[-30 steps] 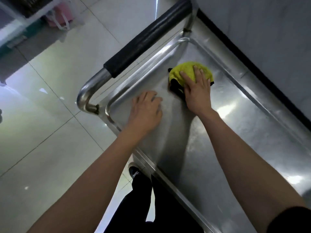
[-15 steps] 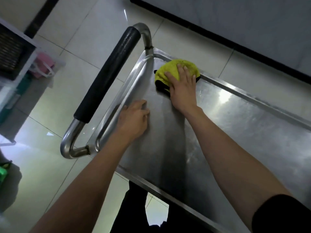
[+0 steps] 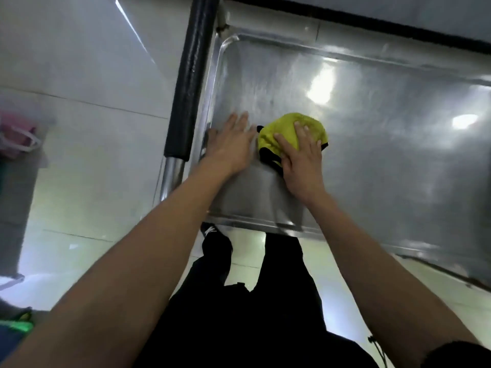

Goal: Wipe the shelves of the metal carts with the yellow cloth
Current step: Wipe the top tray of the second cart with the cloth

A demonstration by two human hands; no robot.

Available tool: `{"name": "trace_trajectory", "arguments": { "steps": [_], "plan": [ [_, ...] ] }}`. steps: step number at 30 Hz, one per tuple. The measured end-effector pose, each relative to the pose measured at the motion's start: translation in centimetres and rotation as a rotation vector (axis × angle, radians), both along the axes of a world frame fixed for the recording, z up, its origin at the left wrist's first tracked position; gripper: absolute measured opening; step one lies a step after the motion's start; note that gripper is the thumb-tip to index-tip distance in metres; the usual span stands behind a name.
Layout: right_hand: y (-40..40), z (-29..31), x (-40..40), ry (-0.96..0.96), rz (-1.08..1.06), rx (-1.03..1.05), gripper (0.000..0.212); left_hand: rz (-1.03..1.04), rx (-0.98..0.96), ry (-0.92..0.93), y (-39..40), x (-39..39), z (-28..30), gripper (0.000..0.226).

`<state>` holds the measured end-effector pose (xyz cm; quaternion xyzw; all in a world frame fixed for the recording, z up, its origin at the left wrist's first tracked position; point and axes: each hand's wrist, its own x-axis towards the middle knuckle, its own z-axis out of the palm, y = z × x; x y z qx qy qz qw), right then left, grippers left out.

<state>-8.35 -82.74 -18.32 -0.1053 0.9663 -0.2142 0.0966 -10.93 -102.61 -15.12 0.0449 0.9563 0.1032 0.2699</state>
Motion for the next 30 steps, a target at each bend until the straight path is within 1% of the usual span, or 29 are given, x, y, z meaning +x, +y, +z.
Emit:
{"name": "trace_trajectory", "arguments": {
  "steps": [5,8,10,14,16,20,23,25,27,30],
  "plan": [
    [-1.5,-0.2,7.9,-0.012,-0.049,0.041,0.049,-0.070,-0.025,0.005,-0.4,-0.2,-0.2,0.061],
    [-1.8,-0.1,11.9,-0.014,-0.071,0.038,0.049,-0.092,-0.037,0.042,-0.2,-0.2,-0.7,0.059],
    [-2.4,0.2,14.6,-0.011,-0.078,0.018,0.044,-0.094,-0.033,0.062,-0.1,0.0,-0.9,0.059],
    [-2.9,0.9,17.5,-0.010,-0.107,-0.015,0.038,-0.094,-0.044,0.034,0.3,0.7,-1.3,0.072],
    [-2.8,0.9,17.6,-0.003,-0.107,0.012,0.039,-0.104,-0.043,0.027,0.4,1.1,-1.3,0.075],
    [-2.5,0.4,16.6,0.000,-0.133,0.113,0.052,-0.112,-0.026,0.049,0.1,1.1,-1.2,0.072],
    [-1.2,-0.1,14.1,-0.013,-0.191,0.141,0.056,-0.110,-0.048,0.121,0.6,0.7,-0.7,0.057],
    [-0.3,-0.2,12.2,-0.006,-0.209,0.145,0.056,-0.107,-0.030,0.201,1.3,0.2,-0.5,0.043],
    [0.7,-0.3,10.0,0.000,-0.221,0.130,0.057,-0.114,0.008,0.254,2.2,-0.6,-0.5,0.034],
    [2.1,-0.3,5.6,-0.003,-0.234,0.106,0.055,-0.138,0.035,0.243,3.8,-2.0,-0.7,0.038]
  ]
}}
